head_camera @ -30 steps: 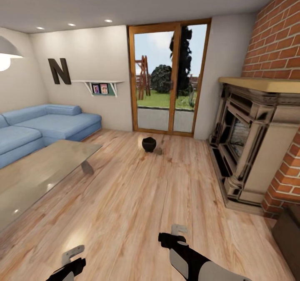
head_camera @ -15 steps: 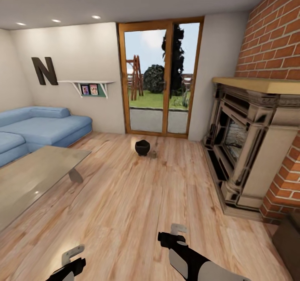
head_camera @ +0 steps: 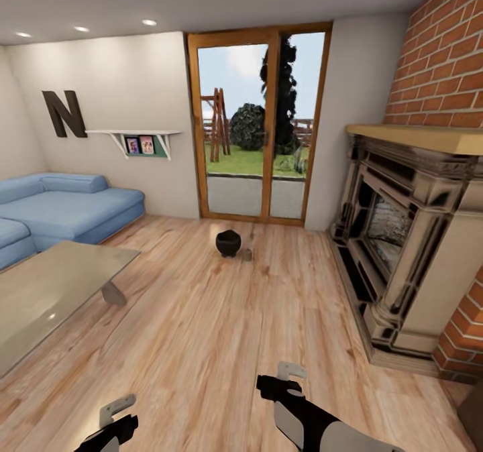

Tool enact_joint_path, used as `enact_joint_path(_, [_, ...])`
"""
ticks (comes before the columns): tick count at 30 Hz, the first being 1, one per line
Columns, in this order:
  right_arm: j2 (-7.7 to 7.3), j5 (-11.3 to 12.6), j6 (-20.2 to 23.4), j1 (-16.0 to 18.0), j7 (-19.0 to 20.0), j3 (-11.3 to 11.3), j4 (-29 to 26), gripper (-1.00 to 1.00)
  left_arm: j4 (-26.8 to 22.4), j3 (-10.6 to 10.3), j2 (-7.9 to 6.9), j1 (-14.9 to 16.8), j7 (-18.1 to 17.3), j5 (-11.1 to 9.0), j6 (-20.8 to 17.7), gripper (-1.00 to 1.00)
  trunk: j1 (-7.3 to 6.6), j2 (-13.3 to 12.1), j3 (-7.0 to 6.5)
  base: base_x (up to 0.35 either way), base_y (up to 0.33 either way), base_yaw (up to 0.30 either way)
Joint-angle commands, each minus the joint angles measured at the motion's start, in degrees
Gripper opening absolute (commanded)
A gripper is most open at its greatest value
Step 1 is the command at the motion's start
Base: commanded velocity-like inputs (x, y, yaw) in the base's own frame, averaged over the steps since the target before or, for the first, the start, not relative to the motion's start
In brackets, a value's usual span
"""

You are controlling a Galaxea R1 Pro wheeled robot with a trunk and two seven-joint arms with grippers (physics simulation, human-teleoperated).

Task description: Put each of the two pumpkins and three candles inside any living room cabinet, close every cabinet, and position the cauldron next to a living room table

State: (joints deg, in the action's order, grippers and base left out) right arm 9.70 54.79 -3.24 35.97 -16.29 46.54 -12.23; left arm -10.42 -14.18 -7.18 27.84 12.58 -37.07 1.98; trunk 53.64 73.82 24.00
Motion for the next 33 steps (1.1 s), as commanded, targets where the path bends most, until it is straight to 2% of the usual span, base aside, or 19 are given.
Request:
enact_joint_path(1, [0.02, 0.85, -0.30, -0.24, -0.17, 0.44, 0.57, 1.00, -0.04, -0.49, -0.03, 0.03, 0.25, -0.53, 0.14, 1.00, 0.03, 0.03, 0.06, 0.332, 0.000, 0.000])
enact_joint_path(7, [-0.02, 1.14, -3.93, -3.94, -0.05, 0.32, 3.12, 1.00, -0.04, -0.49, -0.03, 0.03, 0.25, -0.55, 0.14, 1.00, 0.03, 0.03, 0.06, 0.332, 0.000, 0.000])
enact_joint_path(13, [-0.02, 0.97, -7.08, -6.92, -0.06, 0.37, 10.17, 1.00, -0.04, -0.55, -0.03, 0.03, 0.25, -0.55, 0.13, 1.00, 0.03, 0.03, 0.06, 0.332, 0.000, 0.000])
enact_joint_path(17, [-0.10, 1.02, -7.40, -8.39, -0.06, 0.34, 13.45, 1.00, -0.04, -0.56, -0.04, 0.03, 0.24, -0.55, 0.13, 1.00, 0.03, 0.03, 0.06, 0.332, 0.000, 0.000])
enact_joint_path(21, [-1.17, 0.67, -7.67, -13.18, -0.05, 0.37, 14.64, 1.00, -0.04, -0.57, -0.03, 0.03, 0.18, -0.55, 0.13, 1.00, 0.03, 0.03, 0.06, 0.332, 0.000, 0.000])
enact_joint_path(24, [-2.59, 0.66, -7.63, -15.71, -0.06, 0.39, 14.85, 1.00, -0.04, -0.58, -0.03, 0.03, 0.18, -0.55, 0.13, 1.00, 0.03, 0.03, 0.06, 0.332, 0.000, 0.000])
enact_joint_path(27, [-3.35, 0.70, -7.52, -16.81, -0.06, 0.46, 14.93, 1.00, -0.04, -0.58, -0.03, 0.03, 0.17, -0.55, 0.13, 1.00, 0.03, 0.03, 0.06, 0.332, 0.000, 0.000])
enact_joint_path(33, [-3.53, 0.95, -7.49, -17.12, -0.06, 0.47, 14.89, 1.00, -0.04, -0.56, -0.07, 0.03, 0.20, -0.54, 0.13, 1.00, 0.03, 0.03, 0.06, 0.332, 0.000, 0.000])
